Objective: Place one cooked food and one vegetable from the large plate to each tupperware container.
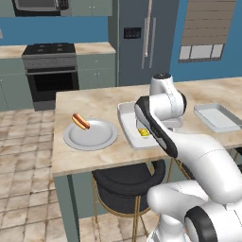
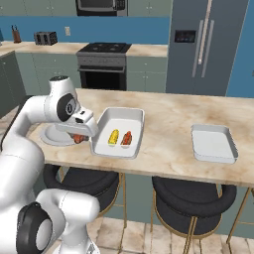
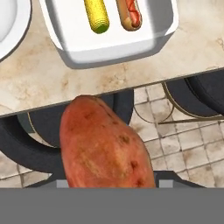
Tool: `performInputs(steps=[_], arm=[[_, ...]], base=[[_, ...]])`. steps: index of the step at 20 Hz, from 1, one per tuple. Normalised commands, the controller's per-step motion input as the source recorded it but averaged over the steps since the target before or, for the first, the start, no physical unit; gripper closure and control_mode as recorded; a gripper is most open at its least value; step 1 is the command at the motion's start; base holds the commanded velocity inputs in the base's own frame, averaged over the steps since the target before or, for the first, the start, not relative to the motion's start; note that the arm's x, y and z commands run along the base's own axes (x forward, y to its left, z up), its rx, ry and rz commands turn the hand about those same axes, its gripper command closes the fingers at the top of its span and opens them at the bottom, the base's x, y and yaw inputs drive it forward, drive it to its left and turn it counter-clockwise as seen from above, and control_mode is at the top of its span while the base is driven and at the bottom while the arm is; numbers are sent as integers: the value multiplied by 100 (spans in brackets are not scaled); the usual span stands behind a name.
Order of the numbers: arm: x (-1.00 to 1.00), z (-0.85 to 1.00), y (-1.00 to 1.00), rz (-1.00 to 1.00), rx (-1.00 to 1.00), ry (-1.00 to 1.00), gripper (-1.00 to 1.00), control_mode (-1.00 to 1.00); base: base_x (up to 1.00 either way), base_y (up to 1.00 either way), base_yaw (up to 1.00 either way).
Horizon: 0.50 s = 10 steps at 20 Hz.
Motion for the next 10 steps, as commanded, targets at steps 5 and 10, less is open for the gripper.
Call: performInputs(steps=[5, 10], arm=[[0, 0, -9, 0, 0, 0, 100, 100], [0, 0, 0, 0, 0, 0, 100, 100]], base=[[1, -26, 0], [10, -77, 2]])
